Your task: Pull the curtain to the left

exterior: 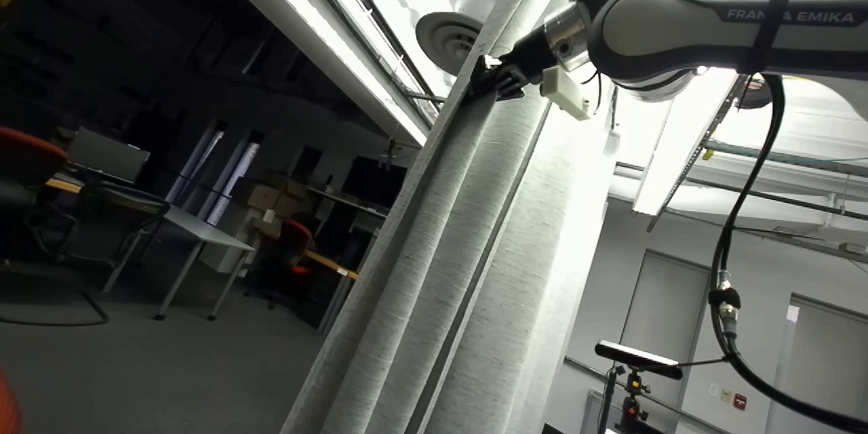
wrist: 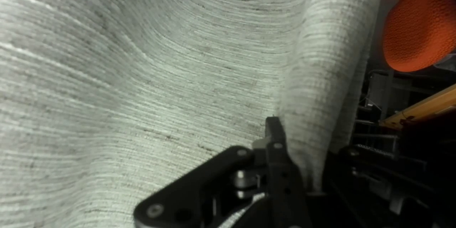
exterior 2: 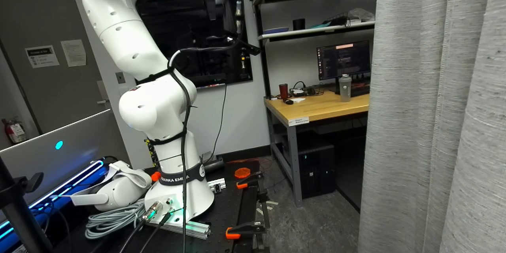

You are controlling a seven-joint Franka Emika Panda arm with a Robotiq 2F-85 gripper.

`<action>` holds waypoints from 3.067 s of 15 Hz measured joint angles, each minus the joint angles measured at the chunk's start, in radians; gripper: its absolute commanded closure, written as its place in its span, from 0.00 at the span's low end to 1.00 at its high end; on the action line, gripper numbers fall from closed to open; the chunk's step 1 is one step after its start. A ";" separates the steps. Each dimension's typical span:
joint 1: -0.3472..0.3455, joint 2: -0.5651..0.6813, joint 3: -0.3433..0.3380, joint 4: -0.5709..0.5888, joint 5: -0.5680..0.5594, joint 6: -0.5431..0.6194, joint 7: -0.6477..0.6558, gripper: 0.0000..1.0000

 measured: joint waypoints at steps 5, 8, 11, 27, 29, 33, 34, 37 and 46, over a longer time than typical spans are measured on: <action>0.000 0.000 0.000 0.000 0.000 0.000 0.000 0.98; 0.000 0.000 0.000 0.000 0.000 0.000 0.000 1.00; 0.003 0.002 -0.004 -0.001 0.000 0.000 0.000 1.00; 0.180 0.152 0.154 0.191 -0.043 0.009 -0.026 1.00; 0.198 0.149 0.168 0.188 -0.044 0.009 -0.026 1.00; 0.219 0.144 0.193 0.192 -0.047 0.009 -0.028 1.00; 0.225 0.147 0.202 0.188 -0.047 0.009 -0.028 1.00; 0.235 0.145 0.216 0.192 -0.048 0.010 -0.028 1.00; 0.251 0.144 0.242 0.197 -0.061 0.010 -0.028 1.00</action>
